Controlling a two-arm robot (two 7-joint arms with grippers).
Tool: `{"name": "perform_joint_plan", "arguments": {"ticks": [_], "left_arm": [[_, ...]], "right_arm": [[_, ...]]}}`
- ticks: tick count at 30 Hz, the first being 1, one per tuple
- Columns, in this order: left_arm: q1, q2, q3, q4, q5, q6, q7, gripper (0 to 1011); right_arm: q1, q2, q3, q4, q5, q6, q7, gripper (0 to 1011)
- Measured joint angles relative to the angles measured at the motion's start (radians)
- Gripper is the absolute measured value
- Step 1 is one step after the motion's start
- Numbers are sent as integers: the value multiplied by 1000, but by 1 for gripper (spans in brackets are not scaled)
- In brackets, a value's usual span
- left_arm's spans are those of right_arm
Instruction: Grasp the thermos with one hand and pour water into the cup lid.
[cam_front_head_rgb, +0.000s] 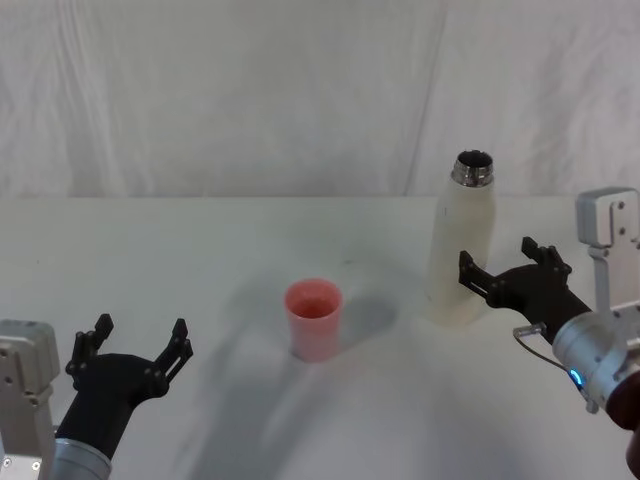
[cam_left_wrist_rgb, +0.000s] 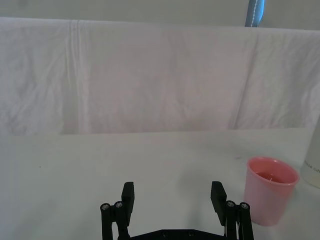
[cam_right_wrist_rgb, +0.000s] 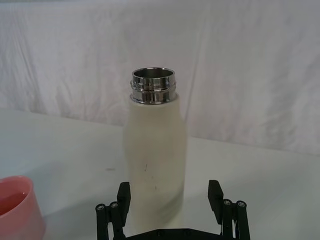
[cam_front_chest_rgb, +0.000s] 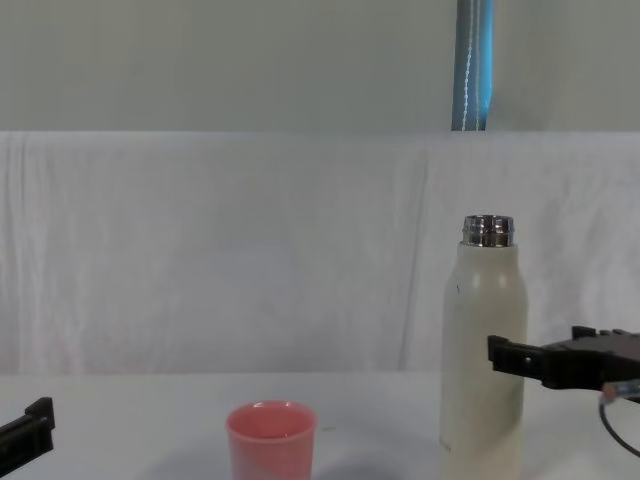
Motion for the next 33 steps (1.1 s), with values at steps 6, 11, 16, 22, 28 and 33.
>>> {"name": "perform_joint_plan", "arguments": {"ticks": [6, 11, 16, 22, 28, 33], "left_arm": [[0, 0, 0, 0, 0, 0, 0, 1001], [0, 0, 0, 0, 0, 0, 0, 1001], [0, 0, 0, 0, 0, 0, 0, 1001], [0, 0, 0, 0, 0, 0, 0, 1001], [0, 0, 0, 0, 0, 0, 0, 1001], [0, 0, 0, 0, 0, 0, 0, 1001]], "right_arm": [[-58, -5, 7, -50, -13, -44, -30, 1001], [-109, -30, 5, -76, -52, -147, -75, 1001], [-135, -51, 8, -80, -76, -230, -93, 1001], [-153, -63, 22, -85, -61, -262, -69, 1001], [-176, -41, 24, -111, 8, -236, 10, 1001], [-193, -23, 12, -120, 24, -238, 27, 1001]]}}
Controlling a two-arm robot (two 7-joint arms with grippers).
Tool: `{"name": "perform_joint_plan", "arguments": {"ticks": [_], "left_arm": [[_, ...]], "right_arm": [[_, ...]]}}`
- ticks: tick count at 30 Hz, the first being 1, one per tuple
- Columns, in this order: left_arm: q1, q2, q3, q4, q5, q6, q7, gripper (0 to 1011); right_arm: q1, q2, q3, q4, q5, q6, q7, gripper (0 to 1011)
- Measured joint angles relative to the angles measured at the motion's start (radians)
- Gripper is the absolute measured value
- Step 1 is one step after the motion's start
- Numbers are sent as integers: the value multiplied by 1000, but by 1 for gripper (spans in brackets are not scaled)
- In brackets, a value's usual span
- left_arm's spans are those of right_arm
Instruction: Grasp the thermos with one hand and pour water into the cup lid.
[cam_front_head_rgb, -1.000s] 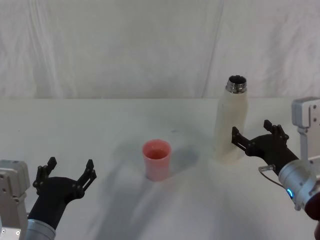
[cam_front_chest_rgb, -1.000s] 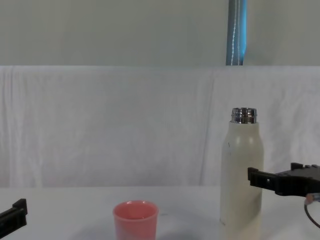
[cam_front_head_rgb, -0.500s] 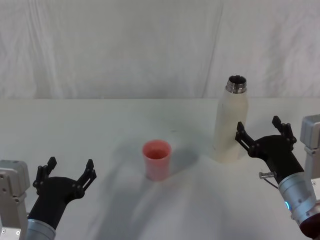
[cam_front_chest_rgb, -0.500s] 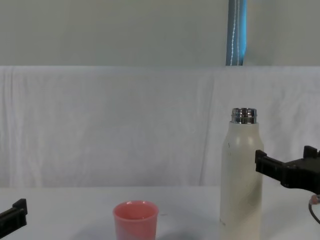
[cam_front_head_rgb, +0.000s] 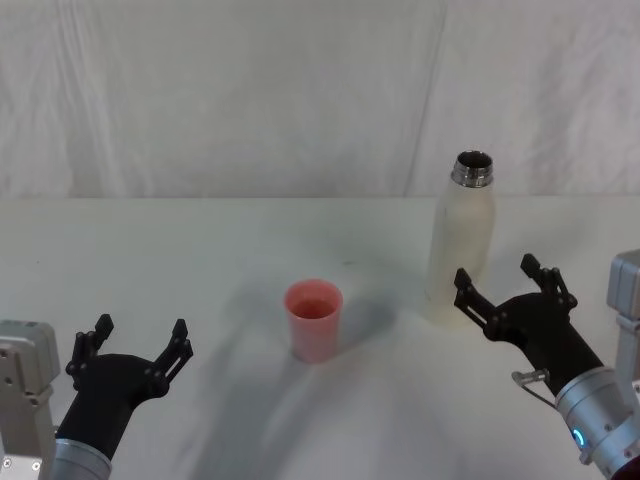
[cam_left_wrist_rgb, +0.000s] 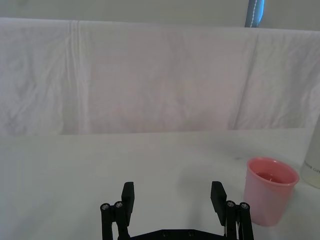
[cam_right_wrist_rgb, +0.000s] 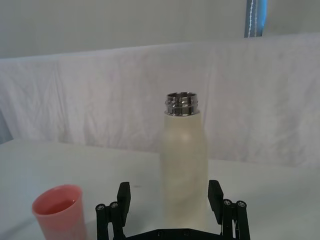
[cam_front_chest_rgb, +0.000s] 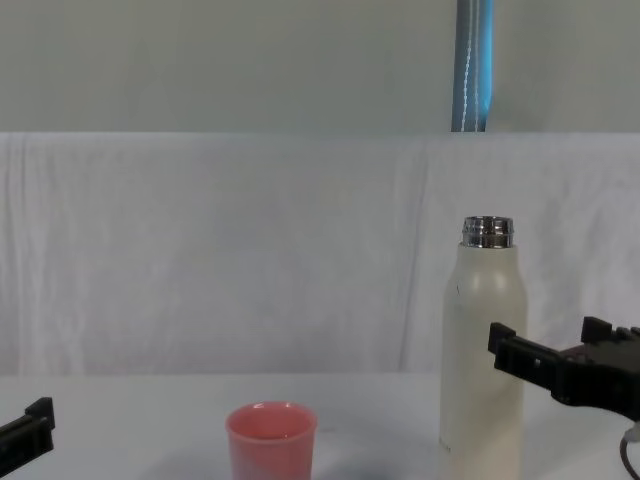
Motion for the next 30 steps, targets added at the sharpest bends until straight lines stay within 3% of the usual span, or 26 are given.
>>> {"name": "perform_joint_plan", "arguments": {"ticks": [6, 17, 30], "left_arm": [[0, 0, 0, 0, 0, 0, 0, 1001], [0, 0, 0, 0, 0, 0, 0, 1001], [0, 0, 0, 0, 0, 0, 0, 1001]], "right_arm": [[-11, 5, -11, 9, -9, -25, -12, 1001], [-27, -5, -23, 47, -93, -78, -68, 1001], [-33, -14, -23, 72, -115, -103, -62, 1001]]}}
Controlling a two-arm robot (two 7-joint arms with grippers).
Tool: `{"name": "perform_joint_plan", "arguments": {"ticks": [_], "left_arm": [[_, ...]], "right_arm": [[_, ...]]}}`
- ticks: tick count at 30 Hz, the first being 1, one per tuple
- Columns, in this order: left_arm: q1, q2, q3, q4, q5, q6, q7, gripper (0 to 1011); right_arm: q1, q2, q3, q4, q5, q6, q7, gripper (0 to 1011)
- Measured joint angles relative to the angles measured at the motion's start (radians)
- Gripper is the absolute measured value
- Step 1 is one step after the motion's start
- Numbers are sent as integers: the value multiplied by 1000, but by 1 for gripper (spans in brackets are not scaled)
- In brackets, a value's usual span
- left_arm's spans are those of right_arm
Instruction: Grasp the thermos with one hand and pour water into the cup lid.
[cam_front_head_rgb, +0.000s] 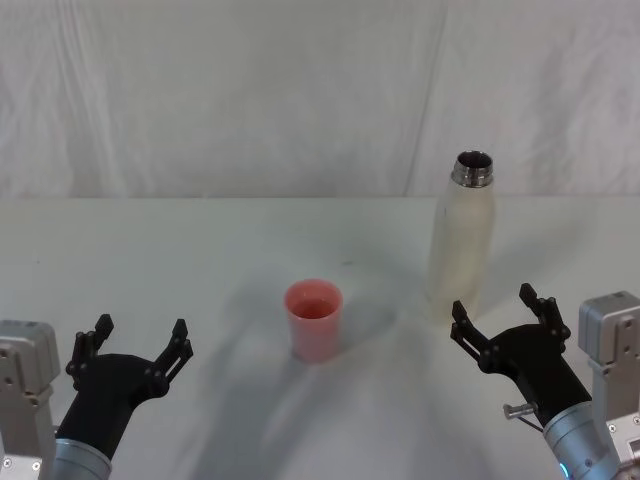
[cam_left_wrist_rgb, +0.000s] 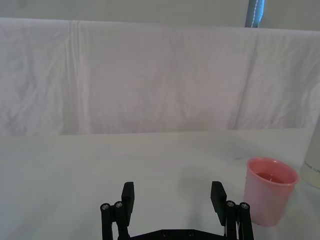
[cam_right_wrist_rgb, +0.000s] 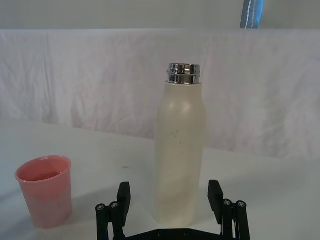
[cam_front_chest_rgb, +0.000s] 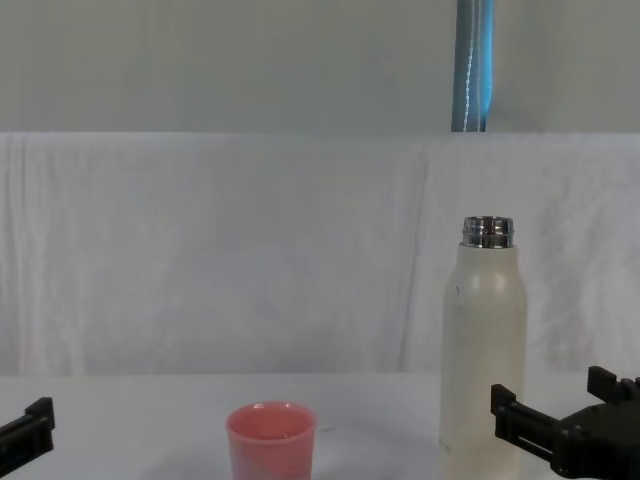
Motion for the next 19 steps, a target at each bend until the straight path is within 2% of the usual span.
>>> {"name": "perform_joint_plan", "arguments": {"ticks": [11, 19], "left_arm": [[0, 0, 0, 0, 0, 0, 0, 1001], [0, 0, 0, 0, 0, 0, 0, 1001]], "right_arm": [[3, -7, -4, 13, -17, -8, 7, 1001], [7, 3, -9, 14, -14, 9, 30, 1001]]}}
